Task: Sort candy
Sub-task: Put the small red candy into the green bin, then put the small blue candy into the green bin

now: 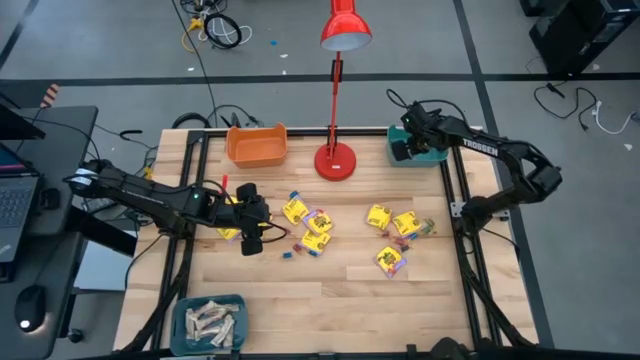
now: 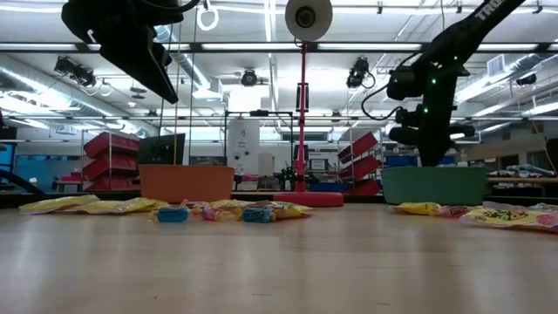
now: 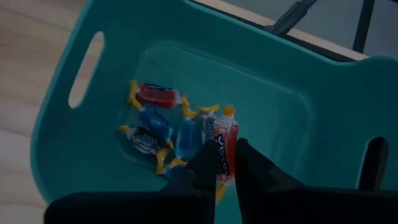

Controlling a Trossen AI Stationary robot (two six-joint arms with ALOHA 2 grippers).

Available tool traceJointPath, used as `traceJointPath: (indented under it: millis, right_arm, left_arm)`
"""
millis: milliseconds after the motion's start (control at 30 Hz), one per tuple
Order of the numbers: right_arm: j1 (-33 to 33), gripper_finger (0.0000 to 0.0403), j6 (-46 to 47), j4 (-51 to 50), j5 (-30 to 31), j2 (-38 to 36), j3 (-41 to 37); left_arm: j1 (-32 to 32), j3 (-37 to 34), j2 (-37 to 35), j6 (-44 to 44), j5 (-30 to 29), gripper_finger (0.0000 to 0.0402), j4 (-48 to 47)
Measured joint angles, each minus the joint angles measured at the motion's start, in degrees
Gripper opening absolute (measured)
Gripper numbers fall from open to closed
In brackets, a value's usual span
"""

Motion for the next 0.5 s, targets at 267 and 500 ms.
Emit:
traceJointPath:
  millis: [267,500]
  right_arm:
    - [0.02,0.0065,-0.61,3.14,0.00,0.46,0.02]
    - [0.02,0.0081,-0.90,3.29,0.00,0.46,0.02]
  left_arm:
    - [0.00,0.00,0.00,-0.02,0.00,0.0168,0.09]
    - [0.02,0.00,0.00,-0.02,0.01,0.0168,0.20]
